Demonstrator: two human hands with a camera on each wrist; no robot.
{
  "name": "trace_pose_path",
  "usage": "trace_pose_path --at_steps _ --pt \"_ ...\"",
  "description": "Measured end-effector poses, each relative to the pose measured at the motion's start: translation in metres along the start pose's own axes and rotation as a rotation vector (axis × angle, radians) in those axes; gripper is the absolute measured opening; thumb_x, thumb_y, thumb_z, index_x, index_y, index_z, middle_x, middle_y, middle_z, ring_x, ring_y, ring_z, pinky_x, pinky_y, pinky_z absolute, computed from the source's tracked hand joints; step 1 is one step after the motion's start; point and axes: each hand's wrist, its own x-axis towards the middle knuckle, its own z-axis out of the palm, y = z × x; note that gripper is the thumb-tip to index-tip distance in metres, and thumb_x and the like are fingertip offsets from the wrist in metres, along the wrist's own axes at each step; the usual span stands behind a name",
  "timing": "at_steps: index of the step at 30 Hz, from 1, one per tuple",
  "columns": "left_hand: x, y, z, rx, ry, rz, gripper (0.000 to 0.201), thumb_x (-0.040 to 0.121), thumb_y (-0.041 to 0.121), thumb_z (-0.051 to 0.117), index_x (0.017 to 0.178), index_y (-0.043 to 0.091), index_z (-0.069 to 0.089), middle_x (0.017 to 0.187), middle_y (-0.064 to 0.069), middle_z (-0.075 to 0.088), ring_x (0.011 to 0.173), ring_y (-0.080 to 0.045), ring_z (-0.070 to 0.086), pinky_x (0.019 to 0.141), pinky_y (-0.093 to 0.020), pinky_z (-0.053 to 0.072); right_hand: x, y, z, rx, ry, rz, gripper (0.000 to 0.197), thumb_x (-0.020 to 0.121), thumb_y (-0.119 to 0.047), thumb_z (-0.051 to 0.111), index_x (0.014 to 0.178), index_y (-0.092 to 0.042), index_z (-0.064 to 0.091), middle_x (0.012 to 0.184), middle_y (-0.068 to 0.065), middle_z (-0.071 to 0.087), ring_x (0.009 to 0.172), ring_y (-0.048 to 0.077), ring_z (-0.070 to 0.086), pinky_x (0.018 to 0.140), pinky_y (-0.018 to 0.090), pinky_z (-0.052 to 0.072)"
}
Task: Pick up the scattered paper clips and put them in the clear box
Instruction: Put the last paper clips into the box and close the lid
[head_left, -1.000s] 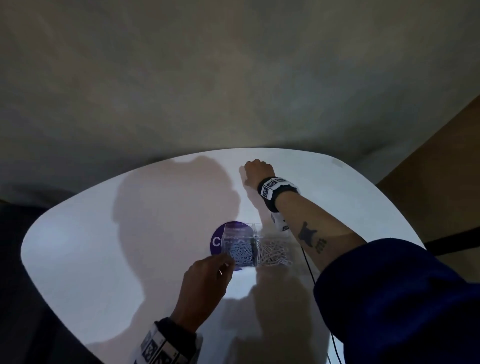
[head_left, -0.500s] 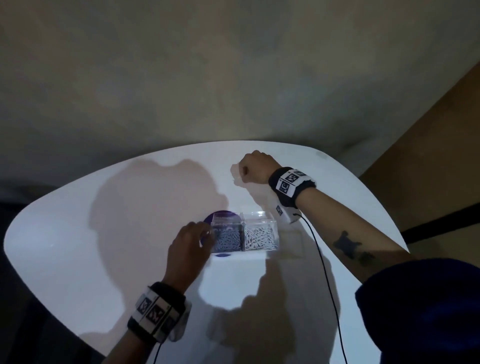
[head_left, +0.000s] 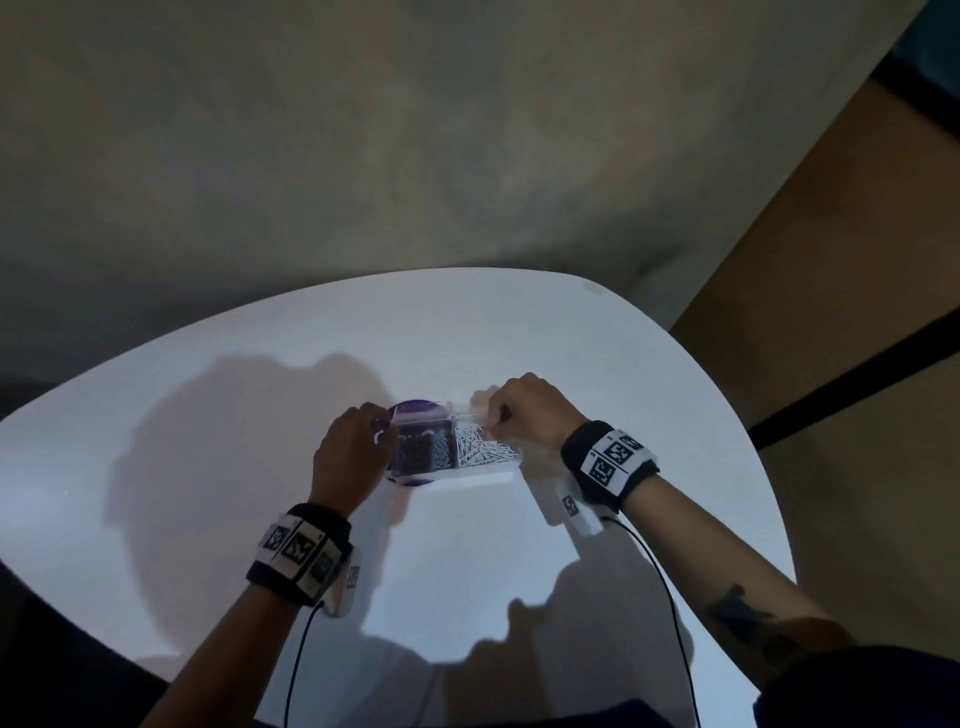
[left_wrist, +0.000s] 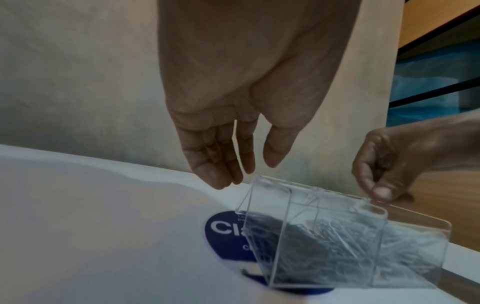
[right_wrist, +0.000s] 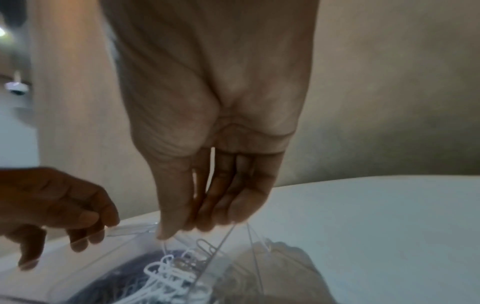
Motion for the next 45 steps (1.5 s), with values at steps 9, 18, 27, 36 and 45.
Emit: trace_pose_path --at_steps 9,18,27,36,45 --pt "0.022 -0.004 0.002 -0.491 -0.305 -0.376 0.046 0.079 0.050 0.060 0.077 0.005 0.066 0.076 -0.015 0.065 0.072 -0.027 0.060 0.071 -0.038 0.051 -0.006 0.029 0.022 0.695 0.087 0.395 0.042 0.097 -0.039 0.060 0.070 -0.007 0.052 0.067 0.009 0.047 0.060 0.021 0.045 0.060 0.026 0.041" --pt "0.021 0.001 -0.011 -0.674 -0.276 -0.212 0.010 0.077 0.012 0.070 0.075 0.013 0.061 0.082 -0.003 0.062 0.074 -0.019 0.056 0.063 -0.027 0.045 0.001 0.039 0.027 1.180 0.239 0.458 0.028 0.078 -0.005 0.077 0.106 -0.004 0.070 0.081 0.004 0.066 0.070 0.017 0.057 0.058 0.024 0.048" --pt "-0.007 0.002 -0.019 -0.245 -0.309 0.096 0.050 0.064 -0.003 0.078 0.094 0.034 0.062 0.098 0.003 0.066 0.092 -0.011 0.064 0.081 -0.029 0.050 -0.004 0.030 0.026 1.305 0.127 0.393 0.031 0.086 0.012 0.055 0.112 0.003 0.070 0.102 0.009 0.075 0.071 0.016 0.054 0.064 0.026 0.044" --pt "-0.017 -0.004 -0.014 -0.251 -0.354 0.211 0.056 0.070 0.001 0.081 0.120 0.012 0.058 0.119 -0.009 0.052 0.093 -0.002 0.058 0.071 -0.007 0.048 -0.035 0.044 0.032 0.820 0.132 0.143 0.037 0.075 0.009 0.069 0.099 -0.016 0.081 0.111 0.012 0.069 0.083 0.017 0.060 0.080 0.036 0.054" --pt "-0.019 -0.005 -0.014 -0.269 -0.389 0.256 0.058 0.071 0.005 0.080 0.110 0.040 0.055 0.117 0.004 0.056 0.102 -0.004 0.058 0.083 -0.016 0.053 -0.051 0.035 0.046 0.651 0.182 0.111 0.035 0.066 -0.020 0.093 0.097 -0.025 0.076 0.110 -0.001 0.065 0.081 0.003 0.060 0.070 0.012 0.047"
